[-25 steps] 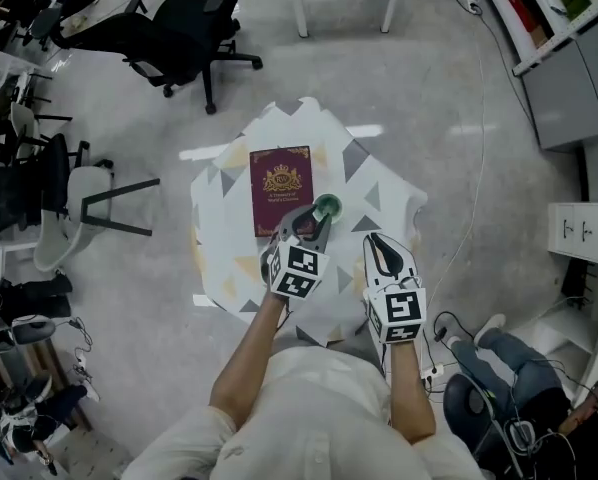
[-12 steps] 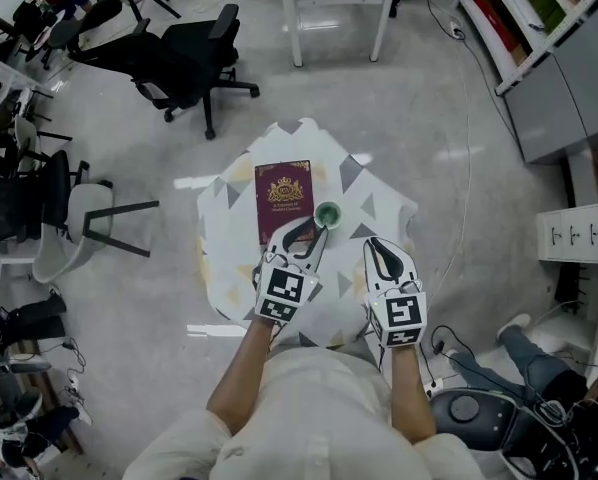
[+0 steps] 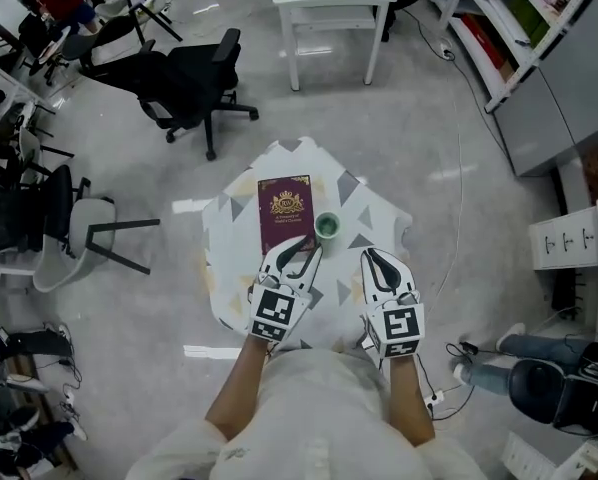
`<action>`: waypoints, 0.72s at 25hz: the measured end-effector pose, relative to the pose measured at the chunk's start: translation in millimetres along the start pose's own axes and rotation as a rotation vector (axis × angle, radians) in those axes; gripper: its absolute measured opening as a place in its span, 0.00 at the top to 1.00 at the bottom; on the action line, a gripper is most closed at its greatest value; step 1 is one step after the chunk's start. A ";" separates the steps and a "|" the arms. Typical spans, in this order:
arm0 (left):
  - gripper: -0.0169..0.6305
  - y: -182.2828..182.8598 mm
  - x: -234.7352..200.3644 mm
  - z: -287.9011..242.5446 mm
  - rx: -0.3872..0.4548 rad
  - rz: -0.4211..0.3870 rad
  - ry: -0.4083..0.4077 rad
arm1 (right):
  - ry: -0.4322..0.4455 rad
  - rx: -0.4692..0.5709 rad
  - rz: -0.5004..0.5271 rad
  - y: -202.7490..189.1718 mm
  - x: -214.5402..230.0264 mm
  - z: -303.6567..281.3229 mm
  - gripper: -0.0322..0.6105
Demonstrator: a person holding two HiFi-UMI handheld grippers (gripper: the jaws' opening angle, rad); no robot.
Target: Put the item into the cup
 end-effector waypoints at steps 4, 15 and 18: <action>0.82 4.1 2.2 9.1 0.009 -0.007 0.000 | -0.002 -0.008 0.003 -1.1 -2.3 5.5 0.94; 0.84 9.6 2.1 18.0 0.015 -0.018 0.013 | 0.007 -0.001 0.009 2.4 -4.8 11.9 0.94; 0.84 10.1 2.0 16.9 0.016 -0.021 0.013 | 0.009 0.001 0.007 2.2 -4.6 11.1 0.94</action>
Point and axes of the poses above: the fingertips, and each gripper's own axes: z backward along the fingers, x to its right, y out of its top, the point moved 1 cm from there along z, backward along the fingers, and after that the axes turned 15 degrees about x, right-handed, at the moved point
